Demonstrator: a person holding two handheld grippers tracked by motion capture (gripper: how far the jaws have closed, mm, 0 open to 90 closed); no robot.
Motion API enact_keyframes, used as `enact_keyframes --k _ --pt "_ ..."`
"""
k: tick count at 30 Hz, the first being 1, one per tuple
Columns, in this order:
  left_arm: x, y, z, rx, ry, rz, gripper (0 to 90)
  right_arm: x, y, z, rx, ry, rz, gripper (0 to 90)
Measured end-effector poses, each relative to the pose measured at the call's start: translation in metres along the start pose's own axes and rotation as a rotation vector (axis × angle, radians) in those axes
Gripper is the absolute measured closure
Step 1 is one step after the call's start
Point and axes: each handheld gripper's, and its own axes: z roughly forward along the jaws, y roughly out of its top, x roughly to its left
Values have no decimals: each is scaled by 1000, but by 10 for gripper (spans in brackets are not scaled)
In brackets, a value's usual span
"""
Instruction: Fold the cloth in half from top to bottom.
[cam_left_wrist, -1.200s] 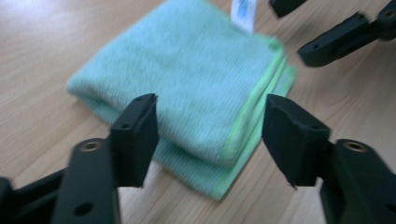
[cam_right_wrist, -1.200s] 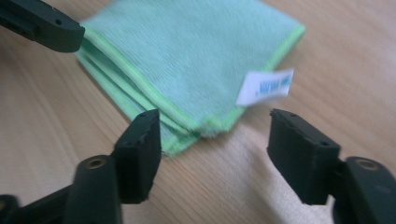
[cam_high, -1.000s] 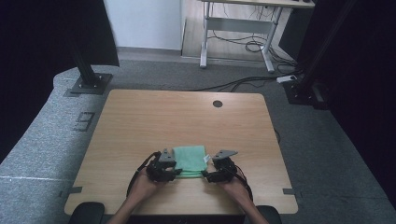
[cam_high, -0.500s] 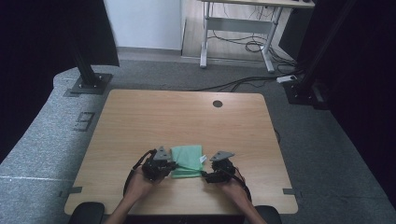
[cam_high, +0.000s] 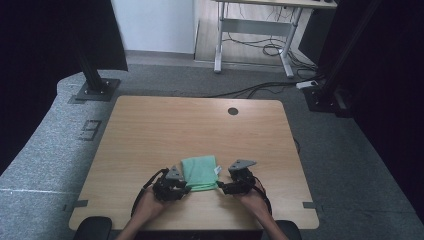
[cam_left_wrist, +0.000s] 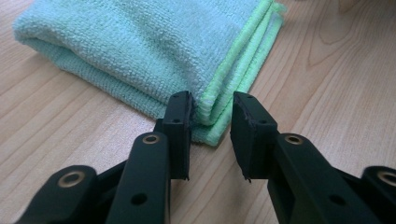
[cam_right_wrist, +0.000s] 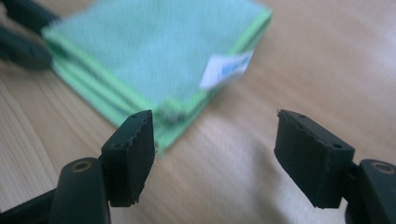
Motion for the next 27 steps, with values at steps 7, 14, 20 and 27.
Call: enact_keyframes --k 7,14,20,27 --pt "3 -2 0 -15 -14 -17 692 -4 20 16 -12 -12 16 265" --pt "8 0 -8 -36 -15 -52 523 -4 5 23 66 -45 -10 251" --pt "21 16 -27 -154 36 -146 274 -6 3 24 61 -40 5 238" --pt "21 7 9 -10 182 -119 161 -1 0 22 51 -40 4 255"
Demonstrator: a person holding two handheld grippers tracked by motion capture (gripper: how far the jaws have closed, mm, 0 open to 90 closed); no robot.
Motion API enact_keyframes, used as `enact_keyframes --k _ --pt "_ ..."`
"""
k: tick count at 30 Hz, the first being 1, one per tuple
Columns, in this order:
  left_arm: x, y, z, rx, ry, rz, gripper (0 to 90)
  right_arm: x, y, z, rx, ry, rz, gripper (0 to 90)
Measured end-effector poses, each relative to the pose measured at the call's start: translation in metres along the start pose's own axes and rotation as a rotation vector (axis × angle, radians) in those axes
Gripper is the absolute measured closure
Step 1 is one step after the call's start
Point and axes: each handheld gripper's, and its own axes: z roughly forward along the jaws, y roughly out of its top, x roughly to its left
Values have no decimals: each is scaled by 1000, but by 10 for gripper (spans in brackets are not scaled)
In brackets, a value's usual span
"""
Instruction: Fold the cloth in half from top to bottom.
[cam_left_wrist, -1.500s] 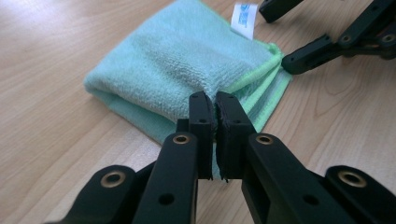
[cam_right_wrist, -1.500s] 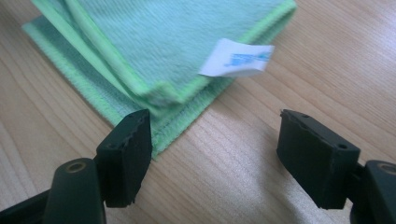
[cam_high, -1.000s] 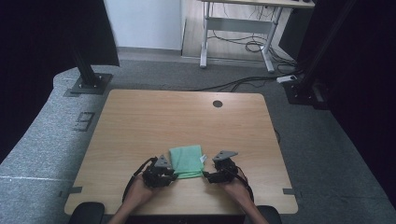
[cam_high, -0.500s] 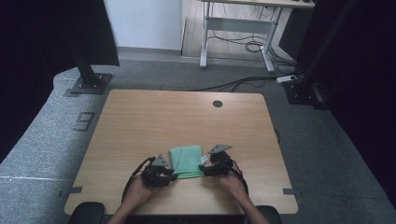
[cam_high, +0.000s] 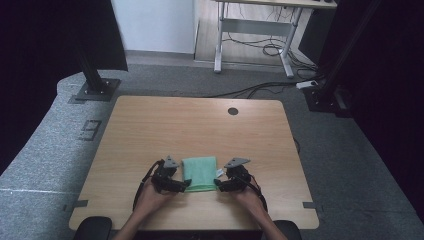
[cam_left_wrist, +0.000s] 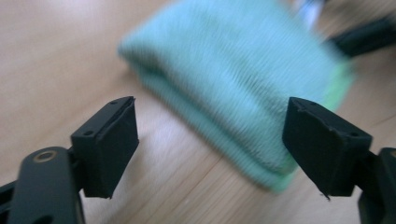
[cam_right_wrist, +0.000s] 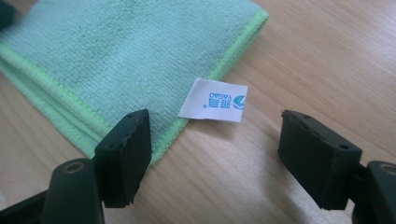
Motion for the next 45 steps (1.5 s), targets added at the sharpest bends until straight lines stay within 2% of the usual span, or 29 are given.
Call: enact_keyframes --k 2,3,11,18,19,21,34,45 --pt "3 -1 2 -6 1 -13 154 1 0 0 -3 -2 -6 252" --pt "5 0 3 -8 31 3 149 0 1 1 2 -4 -8 241" --pt "20 7 10 -19 46 -26 134 -1 6 7 -3 -17 -11 225" --pt "35 17 22 -33 65 -46 67 -14 15 17 -18 -35 15 220" --pt "40 20 26 -33 69 -51 33 -18 18 20 -21 -42 23 218" --pt "45 23 29 -31 70 -55 0 -22 21 23 -23 -48 28 216" --pt "66 43 44 -31 81 -68 0 -46 37 42 -47 -90 78 184" --pt "70 44 41 -47 48 -74 0 -48 39 38 -53 -78 72 204"
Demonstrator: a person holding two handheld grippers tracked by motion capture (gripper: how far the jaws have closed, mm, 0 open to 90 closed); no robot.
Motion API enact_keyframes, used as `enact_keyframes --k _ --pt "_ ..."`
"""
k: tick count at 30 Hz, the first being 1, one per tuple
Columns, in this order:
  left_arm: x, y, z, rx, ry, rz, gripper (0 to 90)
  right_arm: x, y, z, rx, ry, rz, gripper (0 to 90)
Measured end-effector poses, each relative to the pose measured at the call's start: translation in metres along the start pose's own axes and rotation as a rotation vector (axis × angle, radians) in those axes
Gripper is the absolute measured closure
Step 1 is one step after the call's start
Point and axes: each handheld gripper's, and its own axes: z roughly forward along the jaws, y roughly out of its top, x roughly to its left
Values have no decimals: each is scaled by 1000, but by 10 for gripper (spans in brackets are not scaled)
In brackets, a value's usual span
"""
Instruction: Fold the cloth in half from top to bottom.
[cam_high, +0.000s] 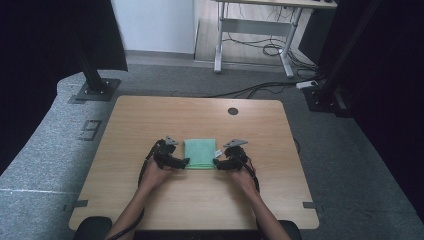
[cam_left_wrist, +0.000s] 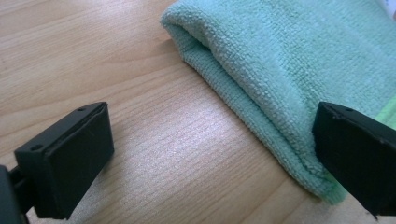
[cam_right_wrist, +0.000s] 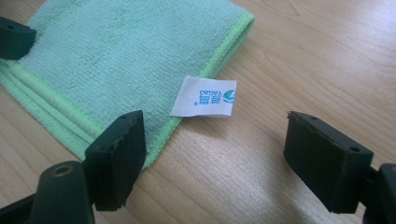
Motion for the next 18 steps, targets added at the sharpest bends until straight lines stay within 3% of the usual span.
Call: enact_keyframes --k 2,4,9,18 --pt "-2 1 -5 -12 -1 7 6 0 2 -7 -6 7 -14 184" --pt "-7 4 -16 -26 4 58 6 0 3 -13 -14 7 -21 163" --pt "-13 4 -36 -38 -9 104 5 1 5 -32 -35 19 -41 141" --pt "-15 -14 -66 -45 -33 111 0 0 -3 -66 -47 37 -48 115"
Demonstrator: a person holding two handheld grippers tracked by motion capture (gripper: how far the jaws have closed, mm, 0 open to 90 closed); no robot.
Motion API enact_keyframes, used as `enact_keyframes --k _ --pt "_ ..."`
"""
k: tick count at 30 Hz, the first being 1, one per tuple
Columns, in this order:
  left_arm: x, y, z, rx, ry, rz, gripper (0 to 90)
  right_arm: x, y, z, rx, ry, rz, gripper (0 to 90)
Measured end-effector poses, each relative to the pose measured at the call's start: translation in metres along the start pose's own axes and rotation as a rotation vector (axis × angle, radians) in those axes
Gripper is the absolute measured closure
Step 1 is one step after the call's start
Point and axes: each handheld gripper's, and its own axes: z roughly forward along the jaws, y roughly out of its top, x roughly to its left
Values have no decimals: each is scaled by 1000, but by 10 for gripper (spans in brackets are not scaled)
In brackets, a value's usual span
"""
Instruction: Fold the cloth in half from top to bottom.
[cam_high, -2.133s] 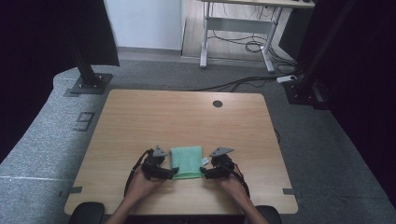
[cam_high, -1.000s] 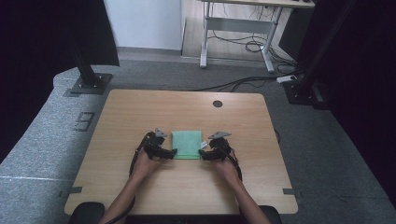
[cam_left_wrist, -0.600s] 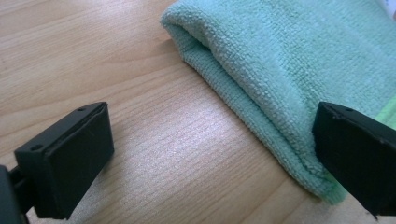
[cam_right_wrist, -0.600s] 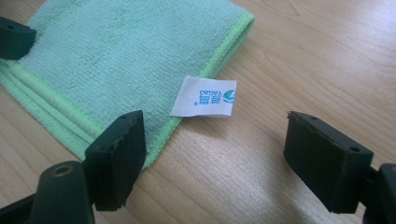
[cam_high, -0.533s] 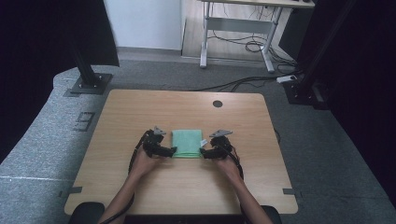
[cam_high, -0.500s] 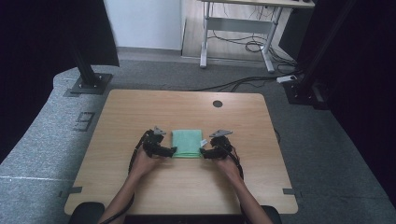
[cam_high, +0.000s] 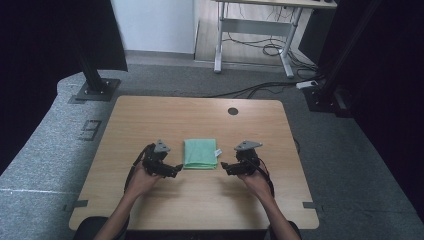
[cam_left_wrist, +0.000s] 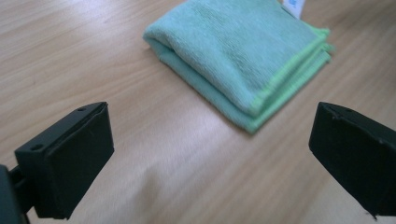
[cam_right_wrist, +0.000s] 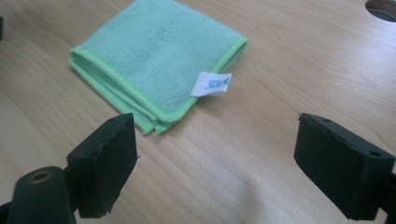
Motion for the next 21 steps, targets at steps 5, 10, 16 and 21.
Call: enact_keyframes --k 5,10,16,21 --pt "-4 -13 -17 -9 23 28 0 3 -5 -11 11 8 -7 53" --pt "-6 -27 -30 -20 31 34 0 8 -18 -22 27 7 -20 0" --pt "-6 -54 -27 7 33 22 0 7 -37 -28 26 -5 10 0" --pt "-5 -66 -20 36 43 9 0 2 -57 -25 41 -26 25 0"
